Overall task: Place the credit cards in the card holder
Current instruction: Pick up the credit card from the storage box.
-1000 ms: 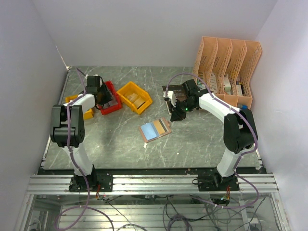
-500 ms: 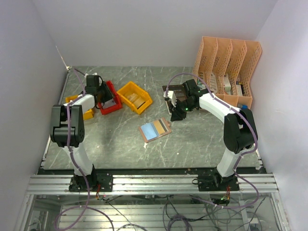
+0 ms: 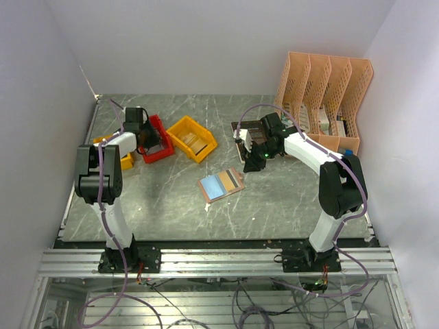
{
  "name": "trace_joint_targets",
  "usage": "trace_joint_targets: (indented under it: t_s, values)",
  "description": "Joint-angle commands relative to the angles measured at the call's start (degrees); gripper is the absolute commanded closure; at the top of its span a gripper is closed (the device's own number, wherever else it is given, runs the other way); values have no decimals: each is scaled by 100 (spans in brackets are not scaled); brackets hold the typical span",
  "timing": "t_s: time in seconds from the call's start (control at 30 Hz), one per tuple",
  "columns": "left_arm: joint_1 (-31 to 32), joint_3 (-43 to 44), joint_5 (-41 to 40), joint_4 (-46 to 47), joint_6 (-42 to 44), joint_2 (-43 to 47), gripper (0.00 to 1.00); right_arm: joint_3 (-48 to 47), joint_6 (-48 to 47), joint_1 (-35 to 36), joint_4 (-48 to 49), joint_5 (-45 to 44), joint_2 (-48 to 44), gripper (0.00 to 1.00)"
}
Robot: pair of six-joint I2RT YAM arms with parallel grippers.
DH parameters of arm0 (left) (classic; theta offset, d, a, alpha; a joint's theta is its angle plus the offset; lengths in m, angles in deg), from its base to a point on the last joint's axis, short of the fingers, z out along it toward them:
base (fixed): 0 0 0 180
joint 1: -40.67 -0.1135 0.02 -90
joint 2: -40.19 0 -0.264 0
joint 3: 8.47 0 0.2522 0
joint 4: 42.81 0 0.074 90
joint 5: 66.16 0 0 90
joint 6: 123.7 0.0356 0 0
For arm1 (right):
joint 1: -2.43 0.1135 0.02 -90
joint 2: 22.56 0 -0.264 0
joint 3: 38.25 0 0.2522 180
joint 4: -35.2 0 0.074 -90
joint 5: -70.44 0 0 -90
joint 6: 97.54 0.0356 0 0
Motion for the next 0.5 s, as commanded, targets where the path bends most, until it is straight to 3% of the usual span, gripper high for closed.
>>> trace_joint_targets:
  t_s: [0.0,0.07,0.47]
  values:
    - [-29,267,-68,-149,119,-23,88,-155,-68,-46,-89,90,-10,83]
    - [-30,262,-82,-180,143,80,93,-155,-72,-49,-91,98,-8,83]
    - [-31,-154,-482,-504,468,1319,93,-191,-103,-67,-173,446,-103,83]
